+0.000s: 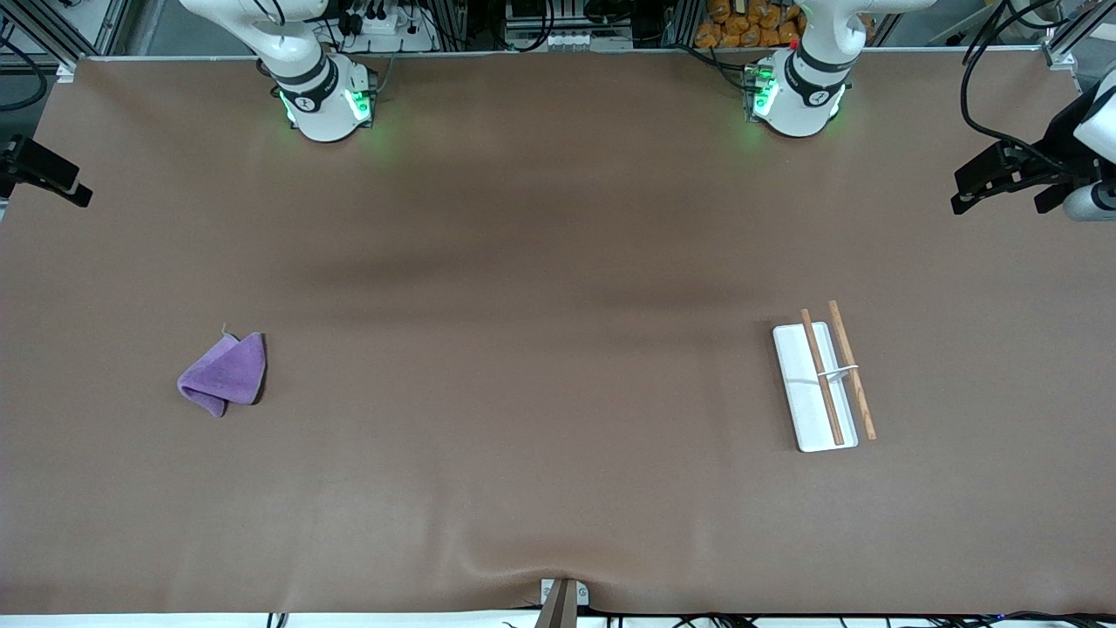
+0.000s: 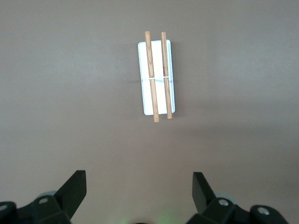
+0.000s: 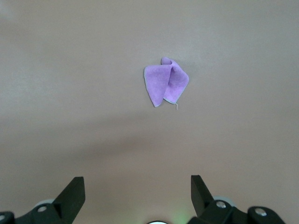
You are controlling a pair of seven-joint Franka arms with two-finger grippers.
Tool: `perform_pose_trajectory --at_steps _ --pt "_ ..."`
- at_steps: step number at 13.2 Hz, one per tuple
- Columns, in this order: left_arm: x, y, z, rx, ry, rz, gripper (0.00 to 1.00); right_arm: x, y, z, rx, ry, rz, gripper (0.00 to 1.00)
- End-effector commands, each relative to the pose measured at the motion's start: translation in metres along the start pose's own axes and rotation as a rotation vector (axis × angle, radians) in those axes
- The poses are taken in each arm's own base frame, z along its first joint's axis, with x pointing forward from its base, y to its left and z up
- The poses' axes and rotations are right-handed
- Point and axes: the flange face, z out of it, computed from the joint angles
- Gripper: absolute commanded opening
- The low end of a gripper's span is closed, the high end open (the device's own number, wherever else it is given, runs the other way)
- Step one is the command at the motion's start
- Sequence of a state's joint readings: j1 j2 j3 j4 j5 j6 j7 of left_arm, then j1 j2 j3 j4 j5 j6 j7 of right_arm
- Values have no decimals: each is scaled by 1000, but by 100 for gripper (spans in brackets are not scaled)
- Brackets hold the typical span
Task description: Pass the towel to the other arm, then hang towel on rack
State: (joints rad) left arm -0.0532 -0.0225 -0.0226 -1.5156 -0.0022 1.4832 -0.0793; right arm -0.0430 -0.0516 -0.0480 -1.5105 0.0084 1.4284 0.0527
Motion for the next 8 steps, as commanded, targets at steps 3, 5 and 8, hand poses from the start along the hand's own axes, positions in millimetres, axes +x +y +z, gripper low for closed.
perform_pose_trajectory --at_steps 3,5,8 --pt "6 1 5 15 -20 5 100 0 -4 2 -3 -12 -14 100" --pt "6 -1 5 14 -20 1 100 3 -9 8 -6 -25 -26 100" --pt "6 -5 3 12 -14 -5 100 10 -21 18 -22 -40 -49 100"
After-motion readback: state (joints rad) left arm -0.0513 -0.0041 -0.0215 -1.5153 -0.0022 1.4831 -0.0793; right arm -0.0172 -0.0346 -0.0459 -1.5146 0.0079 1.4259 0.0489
